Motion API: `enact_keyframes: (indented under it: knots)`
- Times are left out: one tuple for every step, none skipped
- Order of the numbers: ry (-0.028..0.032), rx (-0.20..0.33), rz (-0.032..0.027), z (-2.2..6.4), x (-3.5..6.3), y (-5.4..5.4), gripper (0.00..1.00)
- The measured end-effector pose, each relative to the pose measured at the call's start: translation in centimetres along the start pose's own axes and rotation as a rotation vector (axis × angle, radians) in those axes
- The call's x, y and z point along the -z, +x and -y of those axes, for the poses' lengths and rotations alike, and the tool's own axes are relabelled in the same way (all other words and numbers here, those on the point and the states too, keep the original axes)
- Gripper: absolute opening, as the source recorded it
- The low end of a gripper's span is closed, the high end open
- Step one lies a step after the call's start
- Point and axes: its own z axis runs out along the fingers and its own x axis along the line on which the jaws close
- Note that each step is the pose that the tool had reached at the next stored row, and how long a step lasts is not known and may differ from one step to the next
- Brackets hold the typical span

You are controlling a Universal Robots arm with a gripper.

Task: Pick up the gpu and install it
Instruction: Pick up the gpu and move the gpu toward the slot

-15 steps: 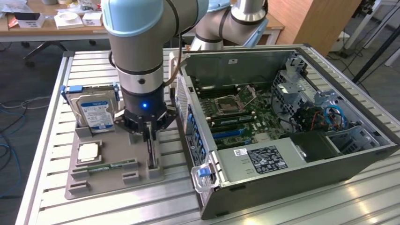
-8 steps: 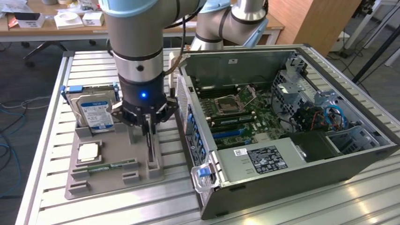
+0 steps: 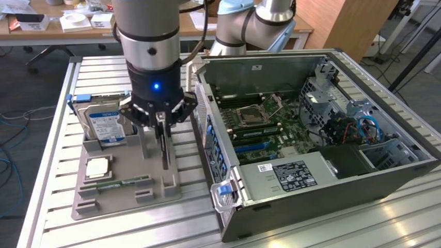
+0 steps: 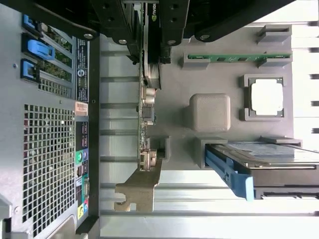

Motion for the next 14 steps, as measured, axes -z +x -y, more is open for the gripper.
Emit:
enact_keyframes:
  knots:
    - [0.0000,0.000,0.0001,-0.02,0.45,0.0,0.26]
    - [0.0000,0.000,0.0001,-0.04,0.90,0.0,0.26]
    - [0.0000,0.000,0.0002,-0.06,1.34,0.0,0.26]
    - [0.0000,0.000,0.0001,-0.08,1.80,0.0,0.26]
    - [0.0000,0.000,0.0002,-0.10,2.25,0.0,0.26]
    - [0.0001,0.000,0.0003,-0.12,2.73,0.0,0.26]
    - [0.0000,0.000,0.0006,-0.14,3.17,-0.1,0.26]
    - [0.0000,0.000,0.0007,-0.16,3.62,-0.1,0.26]
    - [0.0000,0.000,0.0008,-0.17,4.07,-0.1,0.26]
    - [0.0001,0.000,0.0009,-0.19,4.52,-0.1,0.26]
    - [0.0000,0.000,0.0009,-0.21,4.97,-0.1,0.26]
    - [0.0000,0.000,0.0010,-0.23,5.42,-0.1,0.26]
    - [0.0000,0.000,0.0009,-0.25,5.91,-0.1,0.26]
    - [0.0000,0.000,0.0010,-0.27,6.36,-0.1,0.26]
